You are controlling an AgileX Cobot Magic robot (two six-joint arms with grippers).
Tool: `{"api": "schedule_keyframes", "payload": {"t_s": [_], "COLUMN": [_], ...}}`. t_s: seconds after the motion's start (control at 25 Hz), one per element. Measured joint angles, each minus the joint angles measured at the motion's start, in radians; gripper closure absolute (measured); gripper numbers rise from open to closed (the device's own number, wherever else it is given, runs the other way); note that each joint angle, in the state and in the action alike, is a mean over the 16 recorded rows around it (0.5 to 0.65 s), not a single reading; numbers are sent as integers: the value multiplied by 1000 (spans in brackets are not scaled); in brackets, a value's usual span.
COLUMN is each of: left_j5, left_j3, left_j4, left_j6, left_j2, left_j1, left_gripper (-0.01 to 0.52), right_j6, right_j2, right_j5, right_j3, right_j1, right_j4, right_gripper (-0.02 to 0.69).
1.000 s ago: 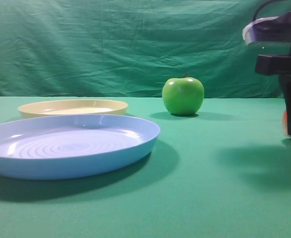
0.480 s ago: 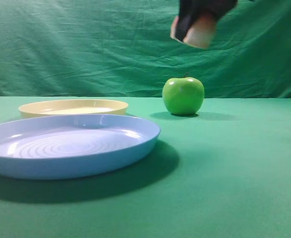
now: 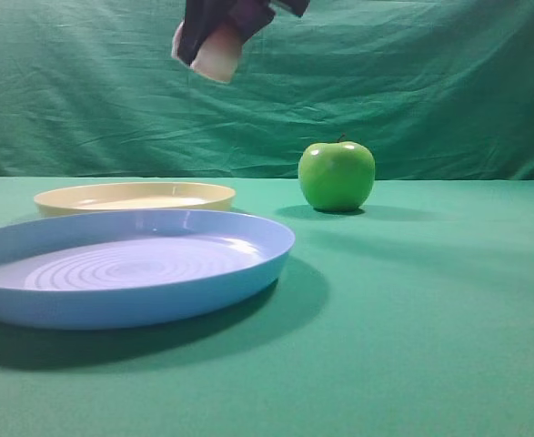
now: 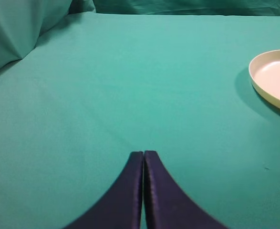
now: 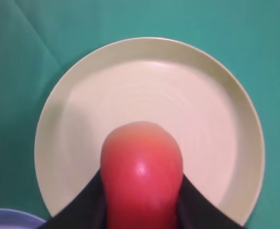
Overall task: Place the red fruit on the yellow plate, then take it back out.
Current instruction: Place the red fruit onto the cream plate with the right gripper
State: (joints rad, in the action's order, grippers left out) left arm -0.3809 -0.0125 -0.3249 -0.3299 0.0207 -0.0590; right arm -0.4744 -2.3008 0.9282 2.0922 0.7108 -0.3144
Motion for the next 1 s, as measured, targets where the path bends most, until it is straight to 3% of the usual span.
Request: {"api": "schedule_keyframes", "payload": {"t_s": [0.24, 0.76, 0.88, 1.0], "left_j5": [0, 0, 0, 0], "left_j3": [0, 0, 0, 0], "left_j4": [0, 0, 0, 0], "left_j6": [0, 0, 0, 0], "left_j2": [0, 0, 0, 0], "left_j1": [0, 0, 0, 0], "left_gripper": [514, 514, 514, 514], "right_j6": [-33, -25, 19, 75], "right_j2": [-88, -88, -37, 30], "right_j5": [-53, -62, -20, 44], "right_j3": [23, 30, 31, 31], "right_j1": [21, 28, 28, 28], "right_j4": [-5, 61, 102, 143], "right_gripper": [412, 73, 67, 123]}}
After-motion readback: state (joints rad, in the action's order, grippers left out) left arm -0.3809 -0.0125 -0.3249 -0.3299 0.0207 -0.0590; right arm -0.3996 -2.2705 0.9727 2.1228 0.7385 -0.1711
